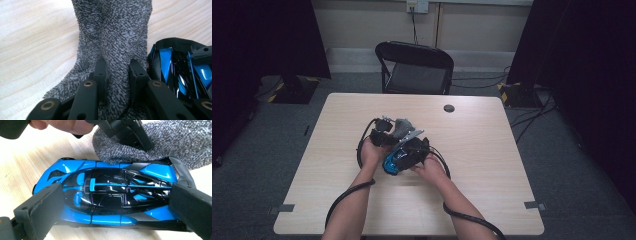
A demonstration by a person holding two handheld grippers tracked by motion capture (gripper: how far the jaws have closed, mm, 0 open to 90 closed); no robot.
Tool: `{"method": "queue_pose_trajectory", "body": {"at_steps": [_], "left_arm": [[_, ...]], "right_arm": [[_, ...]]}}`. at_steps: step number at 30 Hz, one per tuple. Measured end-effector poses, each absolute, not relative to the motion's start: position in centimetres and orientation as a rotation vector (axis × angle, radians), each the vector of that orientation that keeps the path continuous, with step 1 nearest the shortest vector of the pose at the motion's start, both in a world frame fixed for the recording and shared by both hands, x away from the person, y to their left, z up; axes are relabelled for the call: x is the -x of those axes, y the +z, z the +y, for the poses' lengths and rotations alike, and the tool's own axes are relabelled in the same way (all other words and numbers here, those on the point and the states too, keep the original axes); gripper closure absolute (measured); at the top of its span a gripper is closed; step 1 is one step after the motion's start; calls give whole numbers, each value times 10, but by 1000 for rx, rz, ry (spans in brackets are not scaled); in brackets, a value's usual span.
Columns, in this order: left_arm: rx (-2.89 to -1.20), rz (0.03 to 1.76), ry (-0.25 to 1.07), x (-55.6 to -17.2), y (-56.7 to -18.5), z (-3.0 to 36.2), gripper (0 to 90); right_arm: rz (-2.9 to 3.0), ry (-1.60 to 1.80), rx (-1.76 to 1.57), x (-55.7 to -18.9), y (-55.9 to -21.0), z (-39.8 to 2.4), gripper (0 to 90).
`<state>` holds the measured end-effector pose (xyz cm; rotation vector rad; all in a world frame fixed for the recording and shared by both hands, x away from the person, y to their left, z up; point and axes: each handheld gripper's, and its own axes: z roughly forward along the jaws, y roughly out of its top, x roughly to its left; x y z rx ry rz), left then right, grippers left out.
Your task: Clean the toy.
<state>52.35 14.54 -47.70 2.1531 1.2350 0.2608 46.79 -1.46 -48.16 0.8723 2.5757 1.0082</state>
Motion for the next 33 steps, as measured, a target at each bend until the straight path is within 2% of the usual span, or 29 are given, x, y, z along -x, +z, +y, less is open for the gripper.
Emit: {"method": "queue_pose_trajectory", "body": {"at_steps": [33], "left_arm": [[-2213, 1186, 149, -514, -474, 166, 727]], "right_arm": [[2576, 1008, -870, -468, -482, -15, 0]]}}
